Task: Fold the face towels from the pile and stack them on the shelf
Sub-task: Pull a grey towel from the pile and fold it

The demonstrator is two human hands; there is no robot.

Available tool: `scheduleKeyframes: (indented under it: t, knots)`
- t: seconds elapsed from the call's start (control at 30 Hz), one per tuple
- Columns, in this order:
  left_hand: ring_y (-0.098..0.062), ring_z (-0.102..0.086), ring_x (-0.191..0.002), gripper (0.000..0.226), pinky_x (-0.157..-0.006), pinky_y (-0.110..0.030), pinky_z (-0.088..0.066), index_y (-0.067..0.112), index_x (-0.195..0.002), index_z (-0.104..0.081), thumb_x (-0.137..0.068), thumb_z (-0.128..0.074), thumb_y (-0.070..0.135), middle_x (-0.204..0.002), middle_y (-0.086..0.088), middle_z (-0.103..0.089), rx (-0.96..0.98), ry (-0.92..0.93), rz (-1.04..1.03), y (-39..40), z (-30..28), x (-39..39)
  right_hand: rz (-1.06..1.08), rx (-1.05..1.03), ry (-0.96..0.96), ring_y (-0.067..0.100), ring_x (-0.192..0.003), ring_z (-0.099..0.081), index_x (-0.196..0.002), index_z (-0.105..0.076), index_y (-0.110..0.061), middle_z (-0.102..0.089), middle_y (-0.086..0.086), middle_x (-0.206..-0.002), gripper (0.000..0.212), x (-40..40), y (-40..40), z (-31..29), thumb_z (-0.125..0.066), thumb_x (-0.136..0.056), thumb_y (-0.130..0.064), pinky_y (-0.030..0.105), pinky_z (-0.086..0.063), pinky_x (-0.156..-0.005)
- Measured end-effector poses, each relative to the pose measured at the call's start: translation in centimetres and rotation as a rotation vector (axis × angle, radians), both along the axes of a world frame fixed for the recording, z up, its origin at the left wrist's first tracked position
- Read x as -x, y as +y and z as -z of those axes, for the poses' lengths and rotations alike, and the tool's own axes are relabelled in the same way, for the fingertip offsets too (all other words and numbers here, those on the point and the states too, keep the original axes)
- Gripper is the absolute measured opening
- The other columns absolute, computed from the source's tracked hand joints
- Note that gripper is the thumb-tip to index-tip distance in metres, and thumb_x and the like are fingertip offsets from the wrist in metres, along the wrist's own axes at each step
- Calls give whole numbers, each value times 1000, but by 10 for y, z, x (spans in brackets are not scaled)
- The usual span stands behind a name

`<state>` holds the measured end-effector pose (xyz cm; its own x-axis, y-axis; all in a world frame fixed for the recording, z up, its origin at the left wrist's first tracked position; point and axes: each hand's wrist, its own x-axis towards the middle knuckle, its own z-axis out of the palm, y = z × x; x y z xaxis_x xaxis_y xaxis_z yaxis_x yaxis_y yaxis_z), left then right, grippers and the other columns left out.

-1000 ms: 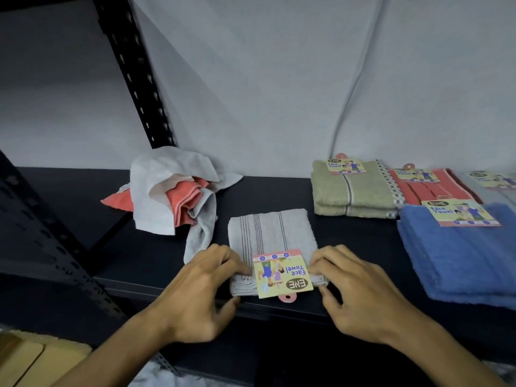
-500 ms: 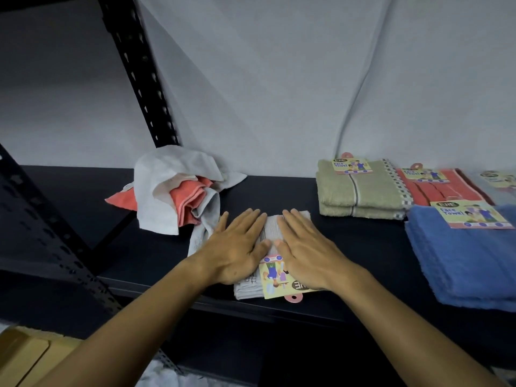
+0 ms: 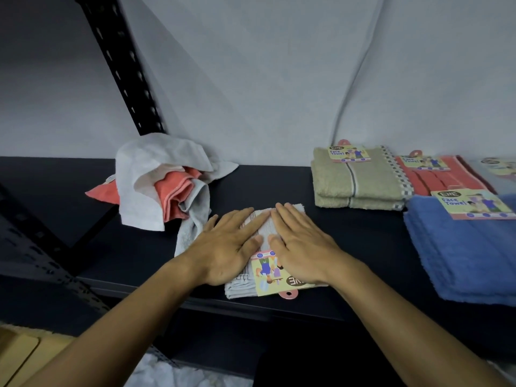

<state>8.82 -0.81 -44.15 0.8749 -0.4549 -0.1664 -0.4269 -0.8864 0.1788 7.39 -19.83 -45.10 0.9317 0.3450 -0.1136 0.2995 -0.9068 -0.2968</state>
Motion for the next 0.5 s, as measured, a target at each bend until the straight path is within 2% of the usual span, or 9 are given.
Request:
scheduleKeyframes:
  t: [0.13, 0.27, 0.3, 0.37, 0.43, 0.5]
  knots:
    - [-15, -5, -150, 55, -122, -46, -4, 41, -155, -1, -103, -11, 52, -165, 4, -8, -108, -72, -28, -6, -6, 6, -67, 18, 51, 7, -144, 21, -153, 9, -13, 19, -1, -160, 60, -4, -5, -17, -17, -105, -38, 28, 11, -118]
    - [-23, -36, -135, 59, -113, -43, -27, 29, -155, -21, -102, -9, 53, -149, -3, -41, -207, -160, -107, -13, -18, 24, 14, -201, -54, 6, -146, 13, -154, -4, -14, 5, -2, -162, 60, 11, -21, -35, -31, -105, -35, 21, 5, -116]
    - [-25, -43, -129, 58, -109, -43, -30, 27, -149, -32, -102, -10, 52, -140, -5, -50, -217, -179, -129, -15, -23, 32, 48, -249, -97, 4, -146, 11, -155, -8, -16, 1, -5, -162, 59, 20, -25, -37, -33, -104, -35, 20, 3, -114]
    - [-25, -54, -114, 51, -99, -42, -36, 25, -121, -52, -102, -12, 51, -116, -4, -61, -217, -260, -139, -19, -28, 47, 99, -280, -173, 1, -146, 7, -154, -16, -21, -6, -9, -161, 57, 39, -33, -39, -37, -103, -36, 20, -2, -114]
    - [-23, -58, -101, 47, -91, -39, -42, 23, -99, -53, -103, -15, 50, -101, -1, -62, -158, -312, -88, -24, -32, 63, 131, -244, -256, 2, -146, 0, -152, -26, -23, -15, -9, -160, 53, 55, -38, -36, -38, -102, -36, 20, -9, -114]
    - [-21, -59, -92, 46, -85, -38, -48, 24, -88, -52, -103, -17, 49, -93, 2, -61, -95, -301, -30, -29, -35, 75, 156, -215, -328, 5, -145, -13, -146, -39, -23, -28, -9, -155, 47, 68, -36, -29, -41, -101, -35, 21, -20, -111]
